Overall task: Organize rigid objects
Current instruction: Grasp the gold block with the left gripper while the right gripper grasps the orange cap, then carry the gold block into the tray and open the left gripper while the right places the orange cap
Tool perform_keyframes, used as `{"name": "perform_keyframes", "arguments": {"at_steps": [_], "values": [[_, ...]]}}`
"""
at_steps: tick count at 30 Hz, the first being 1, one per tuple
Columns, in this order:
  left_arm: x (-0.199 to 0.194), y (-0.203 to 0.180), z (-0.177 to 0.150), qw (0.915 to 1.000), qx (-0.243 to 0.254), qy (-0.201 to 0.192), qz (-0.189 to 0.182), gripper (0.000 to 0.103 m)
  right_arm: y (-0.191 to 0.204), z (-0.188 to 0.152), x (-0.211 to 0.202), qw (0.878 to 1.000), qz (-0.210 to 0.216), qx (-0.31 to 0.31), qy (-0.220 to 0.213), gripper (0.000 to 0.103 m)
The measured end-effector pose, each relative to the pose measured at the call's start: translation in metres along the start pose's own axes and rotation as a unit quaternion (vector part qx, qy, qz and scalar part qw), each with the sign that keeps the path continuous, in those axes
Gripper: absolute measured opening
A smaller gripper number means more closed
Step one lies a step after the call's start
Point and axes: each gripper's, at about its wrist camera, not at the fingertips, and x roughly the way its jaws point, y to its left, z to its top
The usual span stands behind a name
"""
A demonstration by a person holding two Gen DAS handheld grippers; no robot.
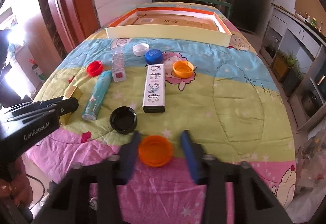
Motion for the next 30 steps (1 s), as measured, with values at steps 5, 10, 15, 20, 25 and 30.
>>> {"name": "perform_keyframes", "arguments": {"at_steps": [5, 10, 15, 20, 25, 30], "values": [[-0.003, 0.000, 0.001, 0.9998, 0.007, -0.017, -0.002, 0.019, 0.001, 0.001, -0.004, 1.000, 0.004, -0.002, -0.008, 0.030], [-0.008, -0.002, 0.007, 0.9997, 0.012, -0.023, 0.001, 0.019, -0.008, 0.009, -0.010, 1.000, 0.003, 0.009, -0.023, 0.030], [-0.022, -0.007, 0.025, 0.9982, 0.021, -0.056, 0.008, 0.018, -0.017, 0.021, -0.012, 0.999, 0.010, 0.022, -0.031, 0.030], [-0.030, -0.011, 0.049, 0.9969, 0.024, -0.075, 0.004, 0.018, -0.022, 0.043, -0.015, 0.998, 0.012, 0.023, -0.050, 0.030], [-0.030, -0.018, 0.072, 0.9963, 0.026, -0.081, -0.009, 0.018, -0.023, 0.069, -0.017, 0.997, 0.012, 0.018, -0.073, 0.030], [-0.028, -0.023, 0.098, 0.9954, 0.027, -0.091, -0.014, 0.018, -0.027, 0.100, -0.018, 0.995, 0.013, 0.015, -0.098, 0.030]]}}
